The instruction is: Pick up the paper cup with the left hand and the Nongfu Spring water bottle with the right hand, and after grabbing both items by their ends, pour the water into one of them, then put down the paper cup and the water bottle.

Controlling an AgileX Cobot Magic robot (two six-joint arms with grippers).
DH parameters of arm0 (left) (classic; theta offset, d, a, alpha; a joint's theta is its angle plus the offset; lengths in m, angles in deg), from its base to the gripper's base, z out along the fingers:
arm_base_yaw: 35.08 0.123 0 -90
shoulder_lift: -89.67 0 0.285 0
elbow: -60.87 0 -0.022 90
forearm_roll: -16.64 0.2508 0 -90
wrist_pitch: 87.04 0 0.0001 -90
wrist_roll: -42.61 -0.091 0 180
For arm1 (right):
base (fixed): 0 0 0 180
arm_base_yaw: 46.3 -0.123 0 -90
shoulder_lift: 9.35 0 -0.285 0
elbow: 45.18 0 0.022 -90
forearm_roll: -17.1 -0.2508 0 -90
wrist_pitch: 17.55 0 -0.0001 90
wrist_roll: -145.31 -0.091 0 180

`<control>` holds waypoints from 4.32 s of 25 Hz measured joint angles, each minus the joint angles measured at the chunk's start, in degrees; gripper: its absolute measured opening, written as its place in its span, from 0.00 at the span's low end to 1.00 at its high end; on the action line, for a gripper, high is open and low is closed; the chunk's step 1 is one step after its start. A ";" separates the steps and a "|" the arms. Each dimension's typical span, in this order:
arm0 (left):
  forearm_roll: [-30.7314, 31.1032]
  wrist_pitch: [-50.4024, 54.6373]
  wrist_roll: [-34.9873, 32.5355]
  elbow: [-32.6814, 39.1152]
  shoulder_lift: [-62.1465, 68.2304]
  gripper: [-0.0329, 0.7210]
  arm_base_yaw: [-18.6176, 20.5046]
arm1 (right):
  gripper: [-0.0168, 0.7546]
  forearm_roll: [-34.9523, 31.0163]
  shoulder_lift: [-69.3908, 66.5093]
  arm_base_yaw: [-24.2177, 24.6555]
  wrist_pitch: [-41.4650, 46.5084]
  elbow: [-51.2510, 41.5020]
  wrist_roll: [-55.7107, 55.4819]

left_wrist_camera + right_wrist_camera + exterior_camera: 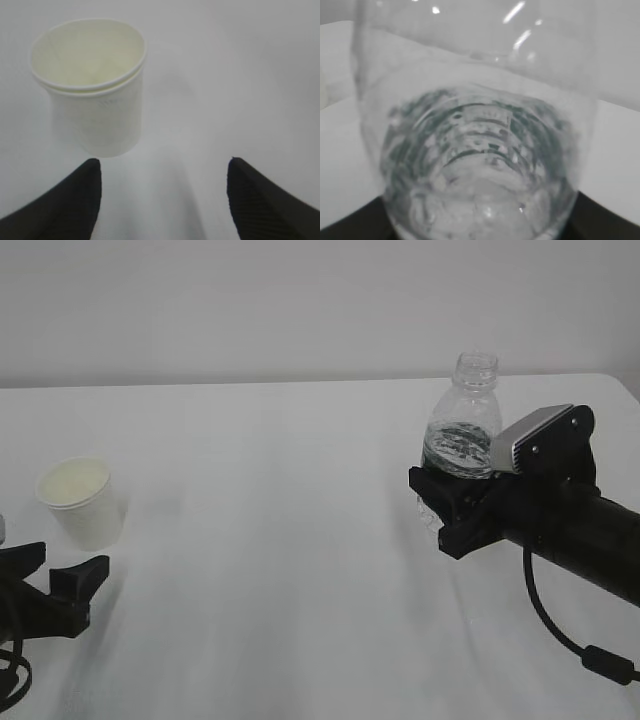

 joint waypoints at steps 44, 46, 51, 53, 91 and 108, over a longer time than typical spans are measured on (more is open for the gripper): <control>-3.42 -0.20 0.00 -6.67 6.01 0.78 3.57 | 0.56 0.09 0.13 0.00 -0.74 0.00 0.00; -3.32 -0.20 0.00 -7.72 6.86 0.77 3.57 | 0.56 0.09 0.13 0.00 -0.74 0.00 0.00; -3.20 -0.20 0.00 -10.12 9.79 0.77 3.57 | 0.56 0.09 0.13 0.00 -0.74 0.00 0.00; -3.20 -0.20 0.00 -10.53 10.60 0.77 3.57 | 0.56 0.09 0.13 0.00 -0.74 0.00 0.00; -4.44 -0.31 0.00 -19.05 16.77 0.75 5.38 | 0.56 0.13 0.13 0.00 -0.79 0.00 0.00; -5.41 -0.31 0.00 -23.56 19.55 0.75 5.38 | 0.56 0.13 0.13 0.00 -0.79 0.00 0.00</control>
